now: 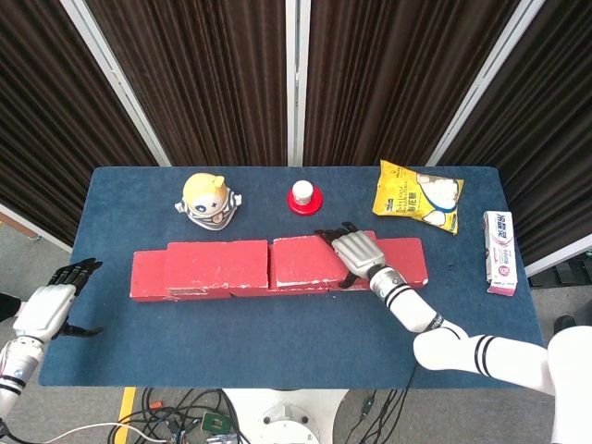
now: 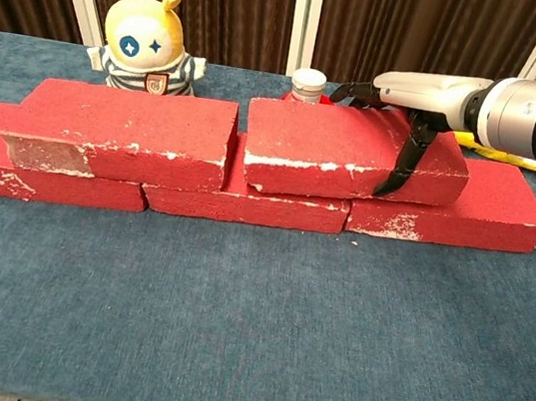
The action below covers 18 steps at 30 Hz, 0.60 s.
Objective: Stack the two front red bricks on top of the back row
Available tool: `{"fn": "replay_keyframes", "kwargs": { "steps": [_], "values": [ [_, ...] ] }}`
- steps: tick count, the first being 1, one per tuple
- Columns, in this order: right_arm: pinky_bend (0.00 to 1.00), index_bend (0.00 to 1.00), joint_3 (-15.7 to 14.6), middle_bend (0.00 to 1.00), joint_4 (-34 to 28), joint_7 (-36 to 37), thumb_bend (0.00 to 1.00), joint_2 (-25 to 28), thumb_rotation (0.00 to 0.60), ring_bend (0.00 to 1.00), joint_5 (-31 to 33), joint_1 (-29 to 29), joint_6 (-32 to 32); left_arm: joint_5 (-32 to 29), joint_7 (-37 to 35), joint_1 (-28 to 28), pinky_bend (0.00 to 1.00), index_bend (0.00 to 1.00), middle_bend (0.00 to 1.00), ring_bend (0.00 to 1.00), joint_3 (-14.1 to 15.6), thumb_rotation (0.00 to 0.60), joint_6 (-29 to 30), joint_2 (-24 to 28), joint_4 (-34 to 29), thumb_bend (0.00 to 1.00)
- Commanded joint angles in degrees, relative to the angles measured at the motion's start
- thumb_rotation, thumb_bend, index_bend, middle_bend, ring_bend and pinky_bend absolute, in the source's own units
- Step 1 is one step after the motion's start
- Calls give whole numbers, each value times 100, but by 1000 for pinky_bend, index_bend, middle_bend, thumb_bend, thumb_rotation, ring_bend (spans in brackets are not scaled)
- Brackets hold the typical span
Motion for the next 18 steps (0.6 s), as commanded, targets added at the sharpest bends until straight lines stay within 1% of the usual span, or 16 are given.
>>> {"fn": "replay_keyframes", "kwargs": {
  "steps": [1,5,18],
  "values": [
    [0,0,-33,183,-6,-112,97,-46,600,199,155,42,54,-5,-7,0,0,0,0,0,1,600,-11,-7,8,0],
    [0,0,-47,182,-27,-204,96,-86,600,199,280,76,126,-15,-17,-3,0,0,0,0,-3,600,-31,-7,22,0],
    [0,0,-56,181,-16,-276,96,-187,600,198,410,153,167,-14,-74,22,0,0,0,0,3,600,-39,4,47,0]
  ]
}}
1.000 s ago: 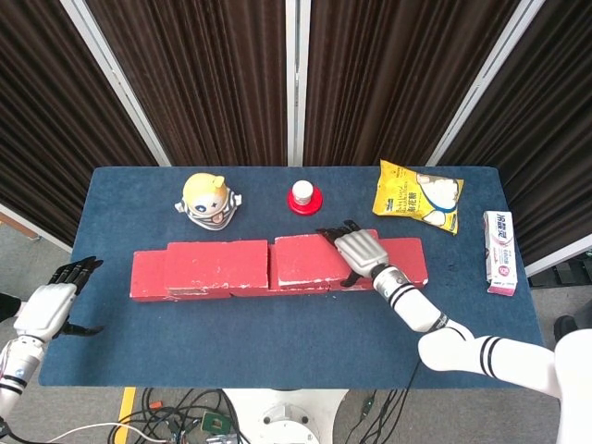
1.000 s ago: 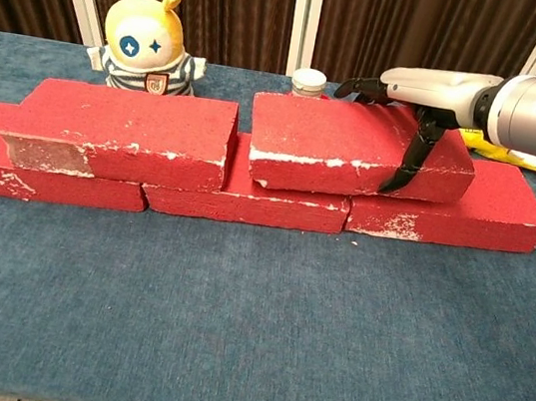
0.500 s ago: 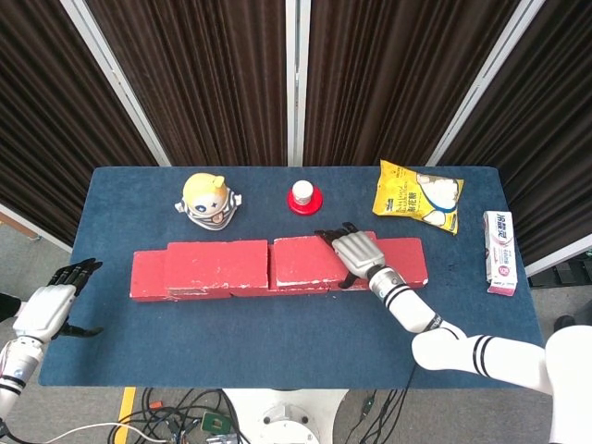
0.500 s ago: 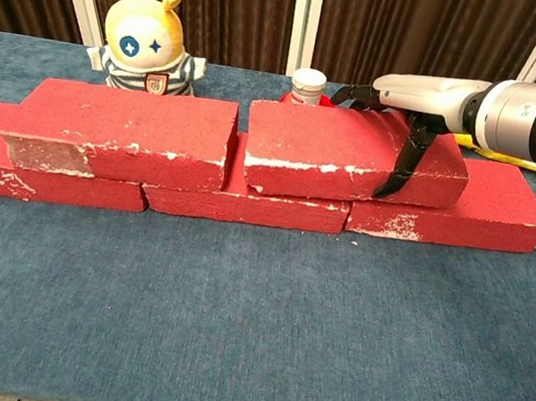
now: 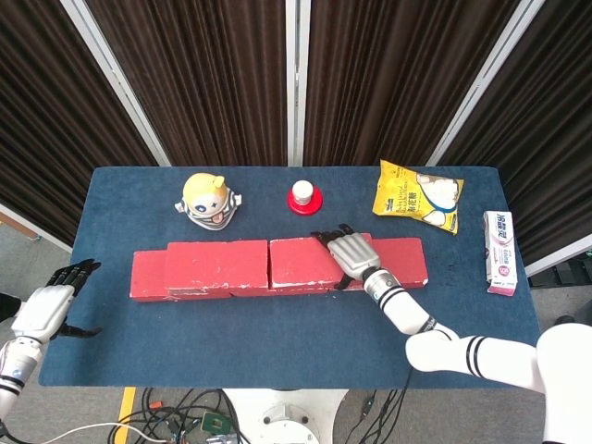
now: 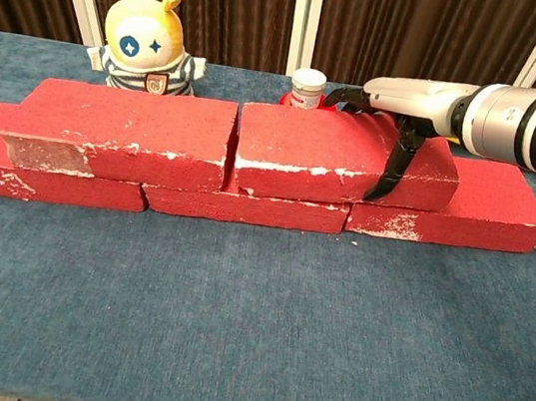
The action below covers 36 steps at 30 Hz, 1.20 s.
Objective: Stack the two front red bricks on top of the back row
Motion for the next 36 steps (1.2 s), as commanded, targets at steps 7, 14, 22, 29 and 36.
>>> {"fn": "replay_keyframes", "kwargs": {
  "steps": [7,14,22,29,36],
  "values": [
    [0,0,15,180,53,-9,97,-44,600,197,79,61,-26,2,-73,21,0,0,0,0,8,600,-10,-25,67,0],
    [0,0,-25,178,92,-27,96,-103,600,207,166,94,-64,38,-166,20,0,0,0,0,28,600,-50,-6,90,0],
    [0,0,-21,177,121,6,96,-137,600,198,158,96,-37,33,-203,36,0,0,0,0,45,600,-73,-11,117,0],
    [0,0,-2,177,109,45,97,-137,600,198,153,98,-29,39,-203,39,0,0,0,0,40,600,-67,-37,139,0],
    [0,0,6,170,114,43,97,-157,600,198,166,117,-20,25,-193,38,0,0,0,0,40,600,-85,-36,140,0]
  ]
}}
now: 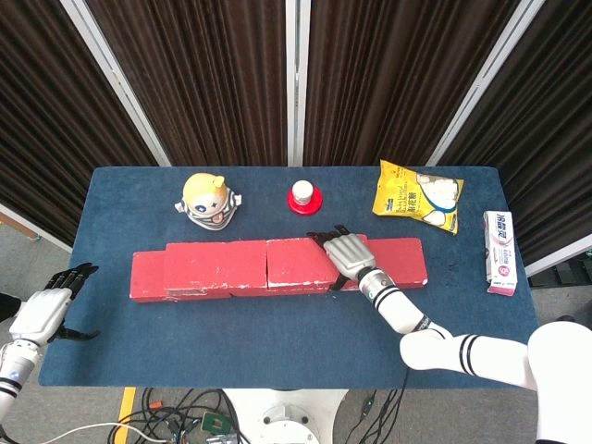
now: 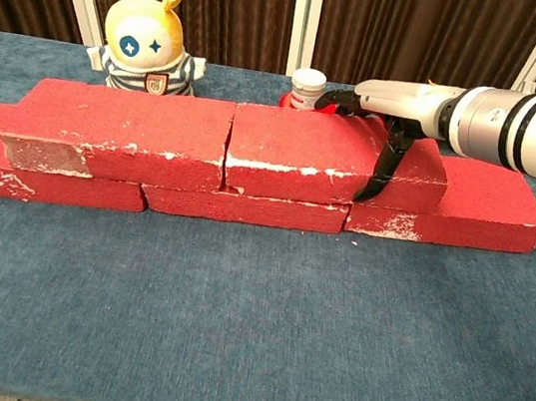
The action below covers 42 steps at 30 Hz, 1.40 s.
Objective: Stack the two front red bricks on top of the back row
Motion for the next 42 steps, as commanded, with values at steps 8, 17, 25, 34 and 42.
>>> {"fn": "replay_keyframes", "kwargs": {
  "steps": [8,17,25,34,42],
  "values": [
    [0,0,-39,140,4,-44,66,23,600,112,117,33,-59,-1,-17,-1,0,0,0,0,-5,600,-6,16,-5,0],
    [0,0,-53,86,-47,-6,0,70,600,36,155,90,-163,-1,-36,7,0,0,0,0,-13,600,5,27,-3,0],
    [0,0,-56,14,-124,30,0,116,600,0,162,90,-129,4,-52,11,0,0,0,0,-17,600,12,37,0,0],
    [0,0,56,0,-600,174,0,452,600,0,-109,-51,179,-16,-22,14,0,0,0,0,-30,600,21,49,-24,0],
    [0,0,78,0,-1202,350,0,1105,600,0,-482,-401,603,-61,192,23,0,0,0,0,-77,600,115,-36,-47,0]
  ]
}}
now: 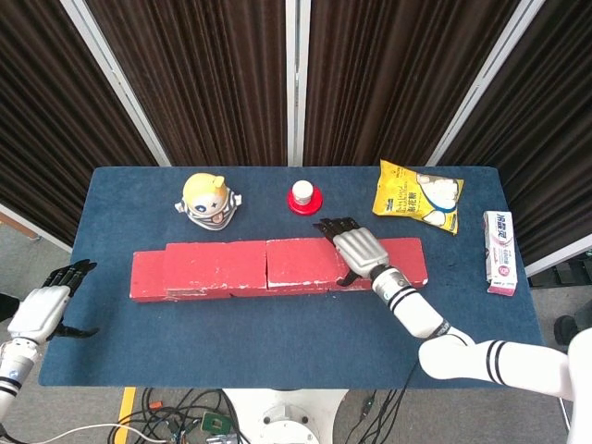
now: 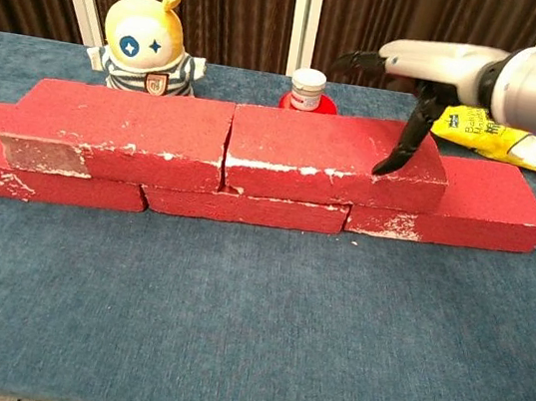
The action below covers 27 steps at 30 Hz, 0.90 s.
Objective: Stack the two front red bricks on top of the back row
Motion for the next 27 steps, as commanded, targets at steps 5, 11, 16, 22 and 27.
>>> {"fn": "replay_keyframes", "kwargs": {
  "steps": [5,11,16,22,27],
  "values": [
    [0,0,-40,0,-42,199,0,423,600,0,-229,-349,252,-74,210,-40,0,0,0,0,-39,600,-26,-35,-85,0],
    [0,0,-107,0,442,278,0,377,600,0,-189,-446,117,-147,316,-46,0,0,0,0,-63,600,-25,-62,-125,0],
    [0,0,-126,0,783,371,0,204,600,0,-189,-519,34,-207,418,-49,0,0,0,0,-79,600,-23,-93,-132,0],
    [0,0,-111,0,1089,386,51,-62,600,0,-215,-515,-82,-239,479,-37,0,0,0,0,-88,600,0,-90,-167,0],
    [0,0,-57,0,1250,335,74,-258,600,0,-207,-470,-129,-242,459,-24,0,0,0,0,-80,600,-1,-87,-158,0]
  ]
}}
